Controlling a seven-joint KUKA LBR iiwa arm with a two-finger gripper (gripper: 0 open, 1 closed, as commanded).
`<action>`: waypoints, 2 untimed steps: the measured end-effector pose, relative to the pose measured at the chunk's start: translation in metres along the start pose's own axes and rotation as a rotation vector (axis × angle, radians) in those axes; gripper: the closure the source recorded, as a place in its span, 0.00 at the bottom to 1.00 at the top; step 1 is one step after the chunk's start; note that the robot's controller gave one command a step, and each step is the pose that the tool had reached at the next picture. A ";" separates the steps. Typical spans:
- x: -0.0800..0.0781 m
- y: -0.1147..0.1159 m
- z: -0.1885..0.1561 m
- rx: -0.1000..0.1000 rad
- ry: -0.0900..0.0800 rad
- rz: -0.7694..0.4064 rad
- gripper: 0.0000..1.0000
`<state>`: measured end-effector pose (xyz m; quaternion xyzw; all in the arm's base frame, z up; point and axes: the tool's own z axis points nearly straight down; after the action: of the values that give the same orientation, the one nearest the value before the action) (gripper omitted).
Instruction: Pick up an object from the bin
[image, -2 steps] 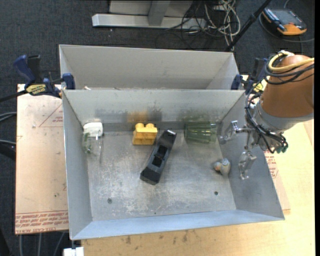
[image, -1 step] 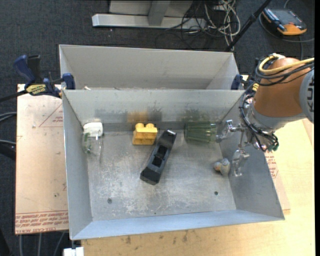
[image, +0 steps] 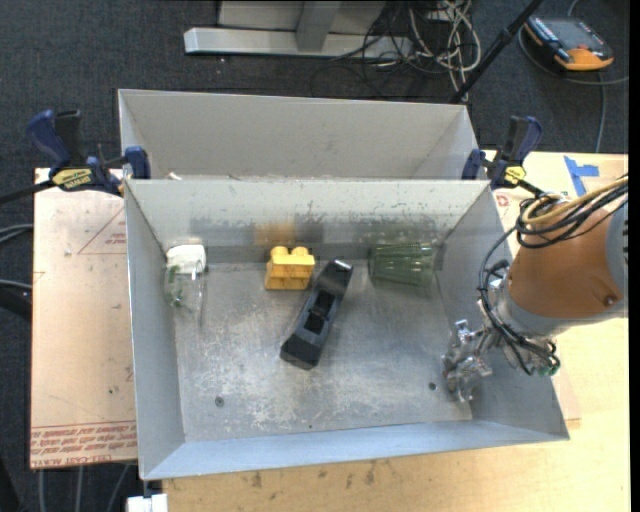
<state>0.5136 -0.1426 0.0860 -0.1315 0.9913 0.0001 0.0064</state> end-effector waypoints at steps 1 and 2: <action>0.000 0.000 0.000 0.000 0.000 -0.001 1.00; -0.012 0.009 -0.018 -0.002 0.014 -0.084 1.00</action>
Offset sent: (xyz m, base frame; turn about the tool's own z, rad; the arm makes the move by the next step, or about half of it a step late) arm 0.0539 0.0636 0.0961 -0.3819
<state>0.5223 -0.1307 0.1038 -0.1732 0.9849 0.0000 -0.0005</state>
